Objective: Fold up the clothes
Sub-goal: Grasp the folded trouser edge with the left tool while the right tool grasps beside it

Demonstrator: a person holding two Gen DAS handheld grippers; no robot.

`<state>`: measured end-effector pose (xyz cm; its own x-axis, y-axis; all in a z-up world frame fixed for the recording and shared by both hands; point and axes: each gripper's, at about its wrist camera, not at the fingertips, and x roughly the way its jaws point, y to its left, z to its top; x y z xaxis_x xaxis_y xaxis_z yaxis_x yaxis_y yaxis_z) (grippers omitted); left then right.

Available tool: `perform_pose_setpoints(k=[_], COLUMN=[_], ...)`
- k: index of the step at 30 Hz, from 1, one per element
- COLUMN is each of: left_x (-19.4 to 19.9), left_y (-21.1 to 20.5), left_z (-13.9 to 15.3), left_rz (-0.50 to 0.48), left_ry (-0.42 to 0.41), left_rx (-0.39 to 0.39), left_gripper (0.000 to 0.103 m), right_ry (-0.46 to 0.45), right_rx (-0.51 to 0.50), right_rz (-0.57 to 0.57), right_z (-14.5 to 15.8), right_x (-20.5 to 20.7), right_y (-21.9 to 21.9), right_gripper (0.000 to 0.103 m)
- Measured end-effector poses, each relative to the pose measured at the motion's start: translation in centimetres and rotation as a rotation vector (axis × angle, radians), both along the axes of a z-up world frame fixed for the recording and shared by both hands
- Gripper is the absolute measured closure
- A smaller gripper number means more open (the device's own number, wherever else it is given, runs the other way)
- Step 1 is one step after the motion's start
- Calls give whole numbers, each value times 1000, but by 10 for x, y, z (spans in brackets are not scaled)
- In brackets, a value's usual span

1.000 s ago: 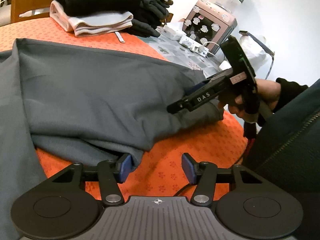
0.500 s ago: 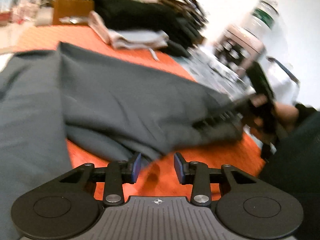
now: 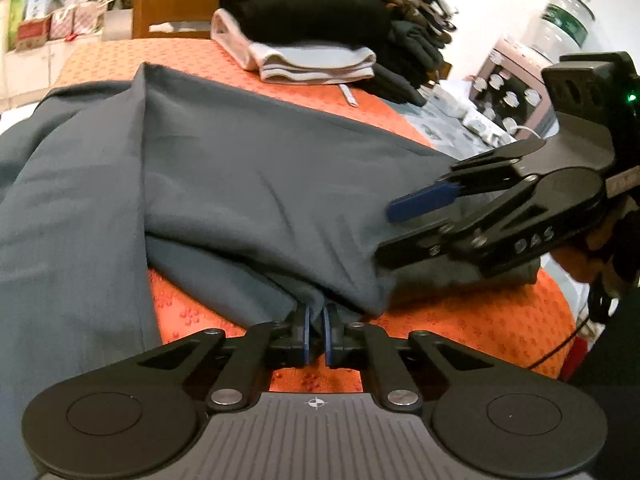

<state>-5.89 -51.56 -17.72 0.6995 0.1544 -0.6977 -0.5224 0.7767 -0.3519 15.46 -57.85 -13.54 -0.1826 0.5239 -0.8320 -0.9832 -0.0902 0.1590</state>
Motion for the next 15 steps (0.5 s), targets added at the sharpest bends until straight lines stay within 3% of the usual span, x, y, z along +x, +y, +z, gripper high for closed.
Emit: perform_pose_setpoints(k=[8,10,11,12,15], left_x=[-6,-7,-8,-7,-8], left_y=[-2,-2,-2,-3,-3], left_z=[-10,-12,-13,-13,-13], left_rz=[76,91,96,99,105], left_ry=[-32,-41,-44,-45,-49], left_rx=[-56,-65,-67,-66,-71], left_gripper=[95,95,96,96,96], right_ry=[-112,-139,-152,-153,-164], right_rx=[-30,-11,-4,-5,9], right_rz=[165,186,193,191,200], right_z=[-20,-20,-19,-20,-20], right_x=[-36,-41,-43,-44,-44], right_y=[34,35,36,36,36], right_gripper=[41,64,95,100,101])
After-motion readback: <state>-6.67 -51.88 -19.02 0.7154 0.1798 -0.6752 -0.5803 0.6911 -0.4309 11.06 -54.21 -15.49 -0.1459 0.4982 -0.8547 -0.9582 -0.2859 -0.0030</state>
